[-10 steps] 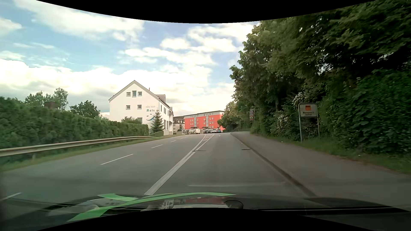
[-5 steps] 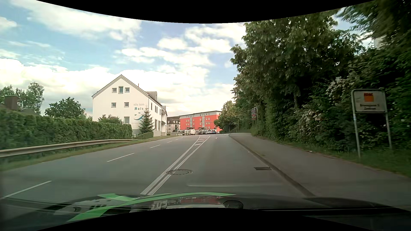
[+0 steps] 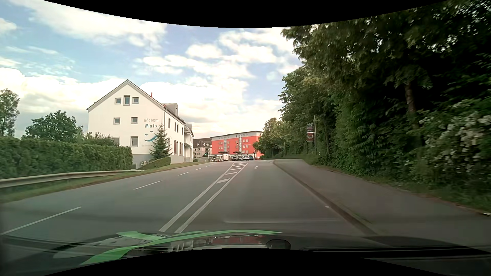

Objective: Follow the waypoints while adhering to traffic rules and regulations

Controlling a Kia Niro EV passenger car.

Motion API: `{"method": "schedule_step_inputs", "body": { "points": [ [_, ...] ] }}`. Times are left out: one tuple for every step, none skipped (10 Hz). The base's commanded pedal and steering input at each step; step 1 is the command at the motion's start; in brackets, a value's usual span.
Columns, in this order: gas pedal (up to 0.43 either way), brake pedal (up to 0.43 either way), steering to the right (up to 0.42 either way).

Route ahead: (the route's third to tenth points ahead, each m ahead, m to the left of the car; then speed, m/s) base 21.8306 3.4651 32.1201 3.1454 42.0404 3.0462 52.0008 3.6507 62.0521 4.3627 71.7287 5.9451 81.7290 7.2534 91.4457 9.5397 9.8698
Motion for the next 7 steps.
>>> {"method": "schedule_step_inputs", "body": {
  "points": [
    [0.189,0.000,0.002],
    [0.189,0.000,0.000],
    [0.189,0.000,-0.001],
    [0.189,0.000,-0.001],
    [0.189,0.000,-0.001],
    [0.189,0.000,-0.001],
    [0.189,0.000,-0.001]
  ]
}}
